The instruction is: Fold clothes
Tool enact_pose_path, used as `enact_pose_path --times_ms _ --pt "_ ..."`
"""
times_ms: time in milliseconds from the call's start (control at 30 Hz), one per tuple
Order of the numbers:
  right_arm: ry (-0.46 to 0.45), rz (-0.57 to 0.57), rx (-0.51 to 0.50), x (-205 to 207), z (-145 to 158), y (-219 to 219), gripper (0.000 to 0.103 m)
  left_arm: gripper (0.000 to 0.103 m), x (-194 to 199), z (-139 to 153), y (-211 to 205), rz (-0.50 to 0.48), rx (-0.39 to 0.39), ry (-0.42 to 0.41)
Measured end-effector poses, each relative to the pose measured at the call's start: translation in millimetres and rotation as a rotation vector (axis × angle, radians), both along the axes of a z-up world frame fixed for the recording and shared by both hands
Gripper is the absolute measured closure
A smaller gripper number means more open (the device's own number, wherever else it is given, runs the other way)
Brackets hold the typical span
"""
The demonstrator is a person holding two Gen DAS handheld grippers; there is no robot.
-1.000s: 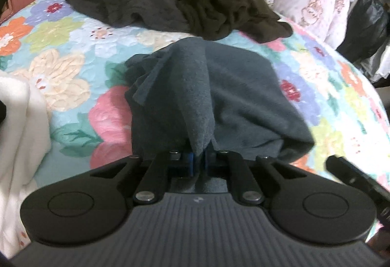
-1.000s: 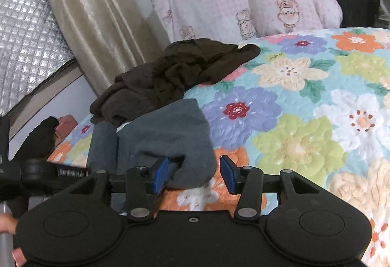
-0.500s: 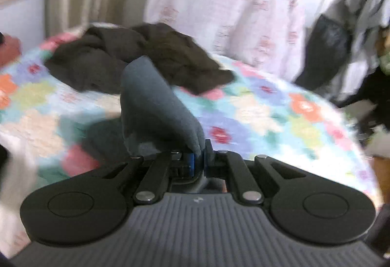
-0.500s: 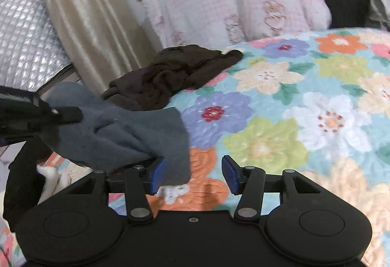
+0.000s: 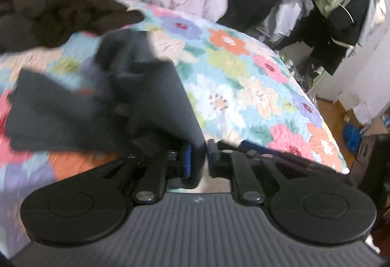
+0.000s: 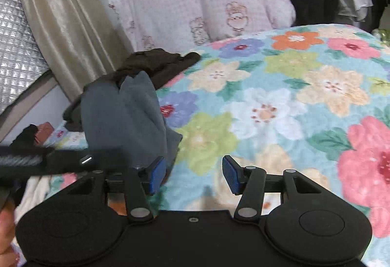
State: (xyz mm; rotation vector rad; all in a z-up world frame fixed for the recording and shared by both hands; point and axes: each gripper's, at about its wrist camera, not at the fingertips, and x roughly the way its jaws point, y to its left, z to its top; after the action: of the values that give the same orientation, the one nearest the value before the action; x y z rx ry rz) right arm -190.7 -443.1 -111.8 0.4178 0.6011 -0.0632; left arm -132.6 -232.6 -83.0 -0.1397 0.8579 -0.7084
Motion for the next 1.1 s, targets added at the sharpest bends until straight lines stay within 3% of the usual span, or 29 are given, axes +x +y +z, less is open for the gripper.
enact_pose_path --times_ms 167,267,500,533,633,800,867,933,967,1000,1100 --pt "-0.021 0.033 0.028 0.3 4.2 0.2 0.043 0.063 14.1 -5.4 52.5 0.158 0.048 0.007" --pt "-0.042 0.087 0.054 1.5 5.6 9.2 0.035 0.063 26.8 -16.6 84.6 0.243 0.074 0.036" --pt "-0.018 0.126 -0.018 13.6 -1.6 35.2 0.035 0.062 57.6 -57.9 115.5 0.346 0.115 0.091" --pt "-0.019 0.124 -0.014 15.3 -3.7 36.8 0.042 0.062 64.6 -62.2 118.1 0.363 0.124 0.097" --pt "-0.007 0.113 -0.023 19.4 -8.8 40.1 0.088 0.054 82.0 -71.8 126.5 0.425 0.159 0.093" --pt "-0.018 0.039 -0.108 16.4 -4.9 39.8 0.095 0.035 109.7 -84.4 144.4 0.513 0.155 0.107" --pt "-0.024 0.002 -0.145 13.8 -1.3 36.0 0.095 0.033 118.7 -90.8 147.3 0.52 0.135 0.123" --pt "-0.019 -0.02 -0.144 12.0 -0.7 28.5 0.095 0.037 125.0 -95.1 145.3 0.513 0.133 0.125" --pt "-0.012 -0.026 -0.137 11.7 -2.9 25.8 0.096 0.054 126.4 -95.0 142.3 0.501 0.144 0.114" --pt "-0.006 -0.031 -0.131 11.4 -5.2 23.1 0.096 0.091 127.6 -94.4 139.1 0.485 0.157 0.105" --pt "0.013 -0.047 -0.11 11.2 -12.2 15.7 0.096 0.095 119.9 -83.3 131.5 0.469 0.194 0.052"
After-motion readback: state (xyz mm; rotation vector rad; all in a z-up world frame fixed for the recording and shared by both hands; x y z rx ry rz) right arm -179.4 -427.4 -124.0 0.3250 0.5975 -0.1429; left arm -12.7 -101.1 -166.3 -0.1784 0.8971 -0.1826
